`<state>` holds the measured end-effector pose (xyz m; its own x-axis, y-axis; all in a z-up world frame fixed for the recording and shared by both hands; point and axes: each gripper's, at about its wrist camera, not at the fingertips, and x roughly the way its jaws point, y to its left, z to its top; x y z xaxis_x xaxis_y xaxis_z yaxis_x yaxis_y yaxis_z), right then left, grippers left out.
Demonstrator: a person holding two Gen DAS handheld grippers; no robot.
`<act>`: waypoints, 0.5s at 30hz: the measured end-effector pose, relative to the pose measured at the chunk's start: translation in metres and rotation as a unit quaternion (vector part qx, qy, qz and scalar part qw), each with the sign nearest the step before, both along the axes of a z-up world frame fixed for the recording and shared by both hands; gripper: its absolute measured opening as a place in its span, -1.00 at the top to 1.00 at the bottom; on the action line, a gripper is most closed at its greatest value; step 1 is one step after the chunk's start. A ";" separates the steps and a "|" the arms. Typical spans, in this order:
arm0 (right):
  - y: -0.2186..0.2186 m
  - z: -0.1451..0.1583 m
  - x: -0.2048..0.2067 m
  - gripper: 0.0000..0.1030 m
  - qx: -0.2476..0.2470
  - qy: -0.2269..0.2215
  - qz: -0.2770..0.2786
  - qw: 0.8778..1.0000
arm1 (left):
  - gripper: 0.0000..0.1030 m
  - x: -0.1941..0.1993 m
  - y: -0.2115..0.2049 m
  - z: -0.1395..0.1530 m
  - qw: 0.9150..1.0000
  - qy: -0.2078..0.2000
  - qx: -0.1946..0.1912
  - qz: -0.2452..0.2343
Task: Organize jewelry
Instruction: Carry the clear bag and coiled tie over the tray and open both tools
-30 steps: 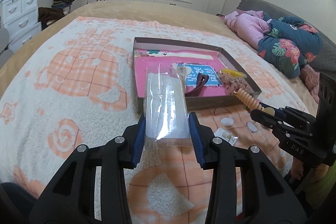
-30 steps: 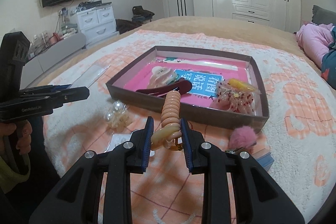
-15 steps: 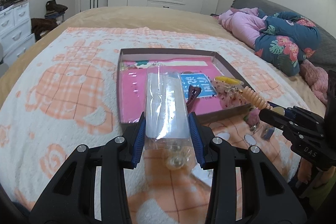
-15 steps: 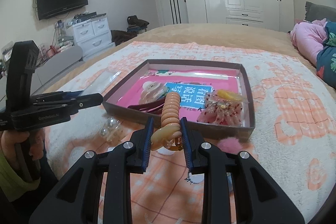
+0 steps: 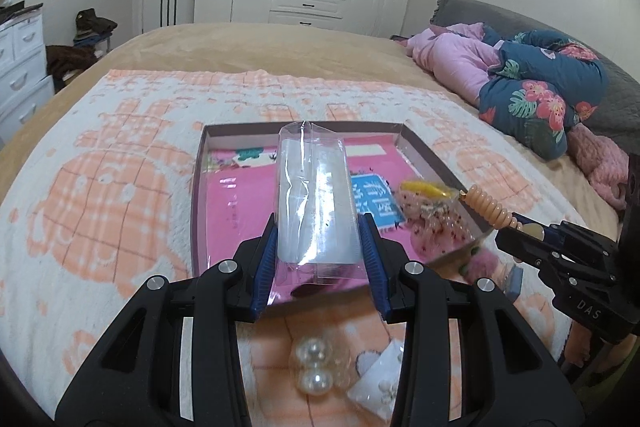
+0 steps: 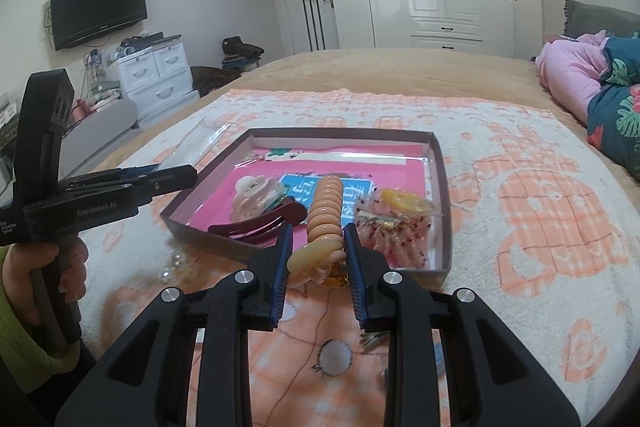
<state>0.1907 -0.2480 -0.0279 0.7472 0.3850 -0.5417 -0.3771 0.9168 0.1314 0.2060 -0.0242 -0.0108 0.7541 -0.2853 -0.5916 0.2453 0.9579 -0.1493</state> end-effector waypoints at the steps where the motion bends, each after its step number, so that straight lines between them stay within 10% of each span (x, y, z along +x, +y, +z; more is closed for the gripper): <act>1: 0.000 0.001 0.002 0.51 -0.001 0.000 -0.002 1.000 | 0.39 0.002 0.000 0.000 1.000 0.000 -0.001 -0.001; 15: 0.001 0.002 0.036 0.51 -0.024 0.000 -0.012 1.000 | 0.39 0.035 0.005 -0.007 1.000 0.011 -0.012 0.008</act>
